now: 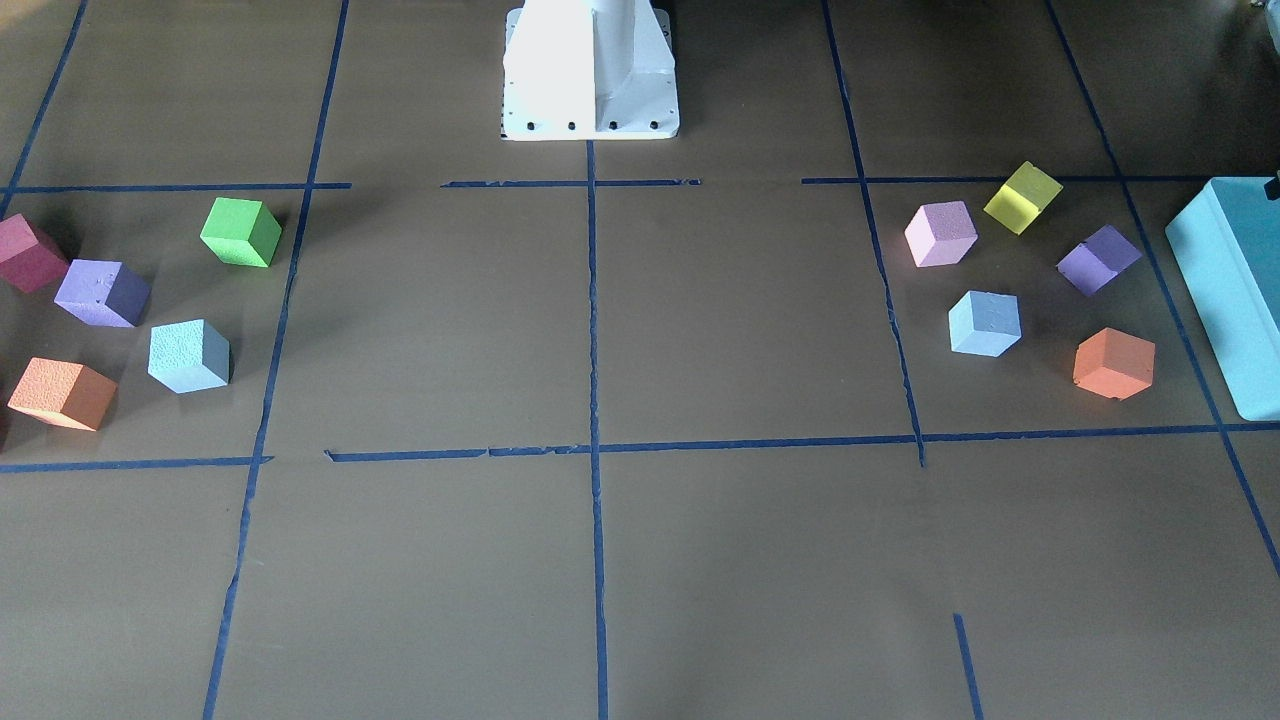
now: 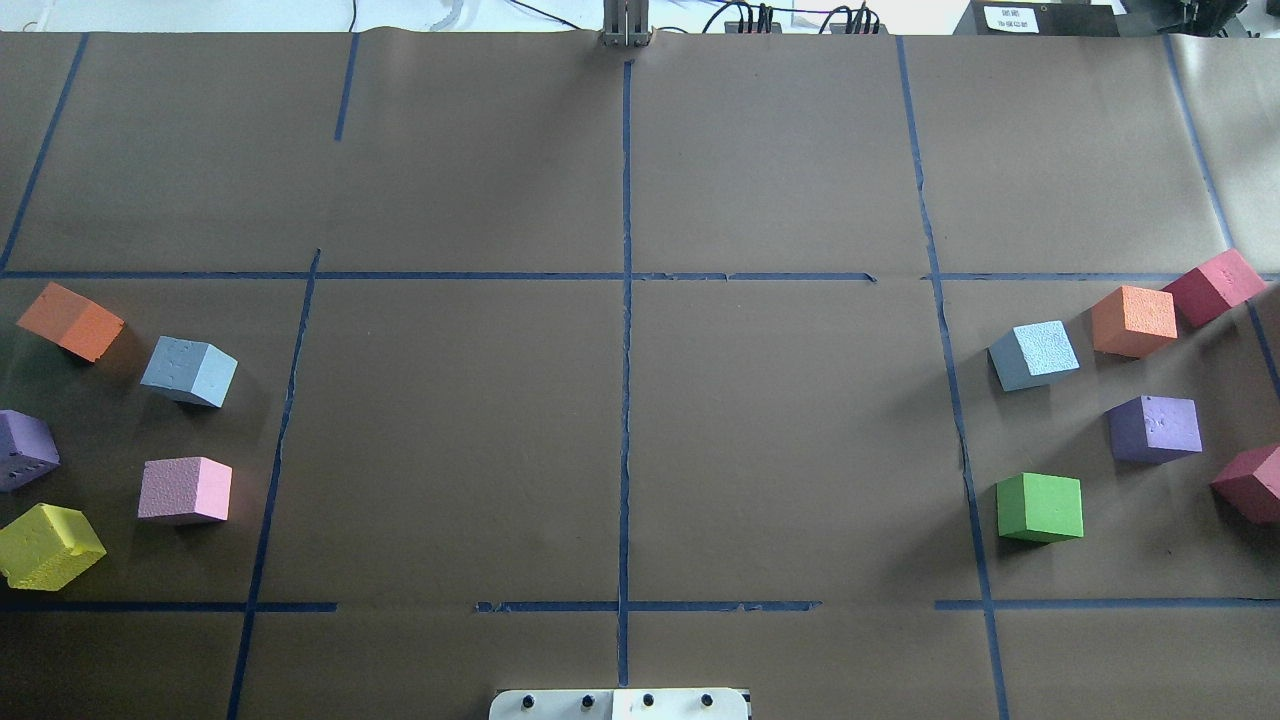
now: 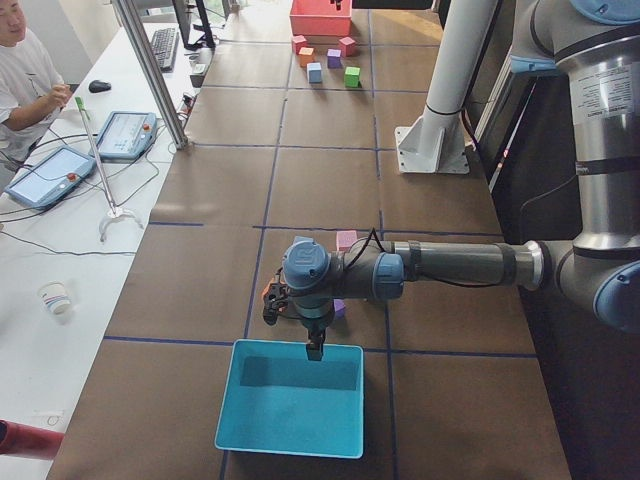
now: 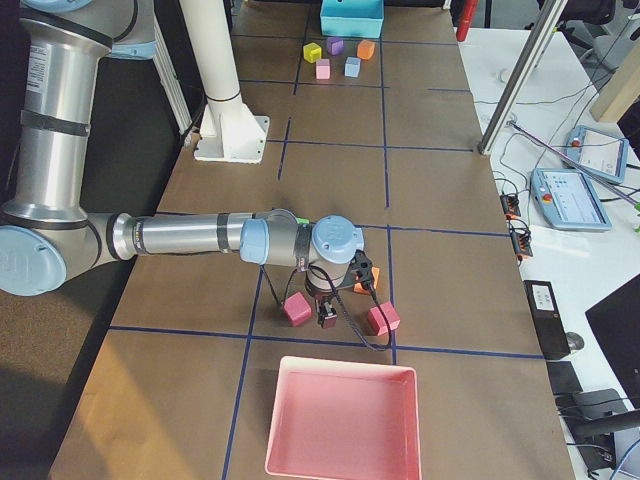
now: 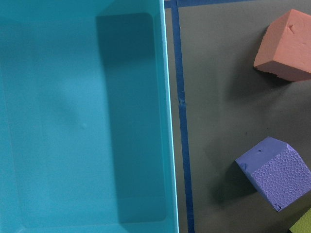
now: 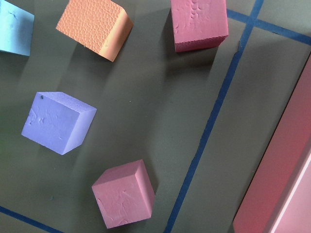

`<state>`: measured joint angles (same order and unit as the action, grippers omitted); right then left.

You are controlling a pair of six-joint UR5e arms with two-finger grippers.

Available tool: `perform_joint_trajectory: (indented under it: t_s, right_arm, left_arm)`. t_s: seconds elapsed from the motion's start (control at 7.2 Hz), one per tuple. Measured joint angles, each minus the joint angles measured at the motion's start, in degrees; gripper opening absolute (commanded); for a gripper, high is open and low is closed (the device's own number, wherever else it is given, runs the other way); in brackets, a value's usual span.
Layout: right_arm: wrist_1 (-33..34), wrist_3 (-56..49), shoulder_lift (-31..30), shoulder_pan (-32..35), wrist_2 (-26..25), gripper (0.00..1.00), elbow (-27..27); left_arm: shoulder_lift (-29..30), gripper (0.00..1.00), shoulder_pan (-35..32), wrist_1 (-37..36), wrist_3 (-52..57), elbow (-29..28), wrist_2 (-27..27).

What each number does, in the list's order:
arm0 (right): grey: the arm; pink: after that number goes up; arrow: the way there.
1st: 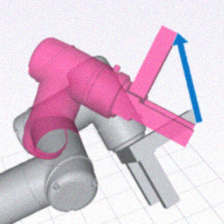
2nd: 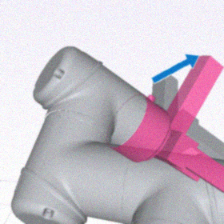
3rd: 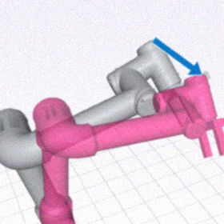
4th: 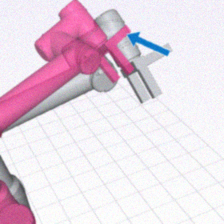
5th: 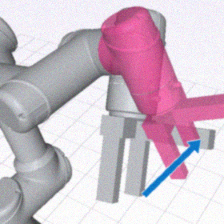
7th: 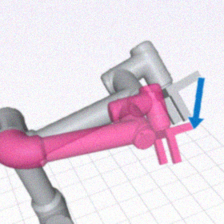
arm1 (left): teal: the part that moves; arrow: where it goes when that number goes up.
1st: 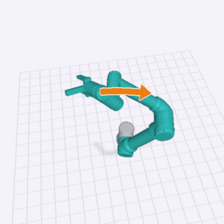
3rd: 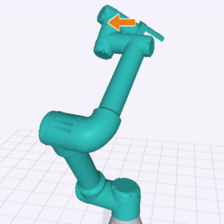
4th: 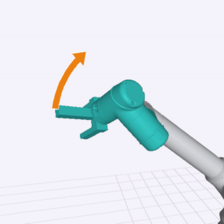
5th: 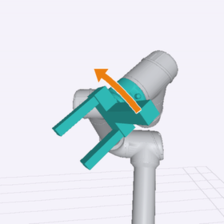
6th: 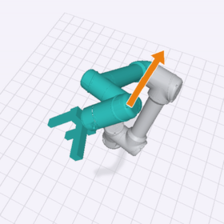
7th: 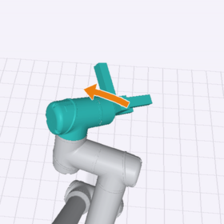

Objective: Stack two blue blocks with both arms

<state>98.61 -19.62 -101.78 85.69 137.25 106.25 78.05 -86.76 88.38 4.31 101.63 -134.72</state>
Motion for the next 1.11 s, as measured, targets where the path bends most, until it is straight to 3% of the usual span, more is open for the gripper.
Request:
perform_joint_trajectory:
  t_s: [0.56, 0.83, 1.11]
  right_arm:
    - [-1.8, 5.1, 1.4, -2.0, 1.2, 1.00, 0.3]
    - [-13.6, 24.9, 4.5, -10.3, 0.5, 1.00, 0.2]
    - [-22.7, 46.5, 9.9, -21.4, -7.8, 1.00, 0.0]
  left_arm:
    - [0.0, 1.00, 0.1, 0.0, 0.0, 0.1, -0.1]
    - [0.0, 1.00, 0.4, 0.0, 0.1, 0.1, -0.4]
    - [0.0, 1.00, 0.7, 0.0, 0.1, 0.2, -0.4]
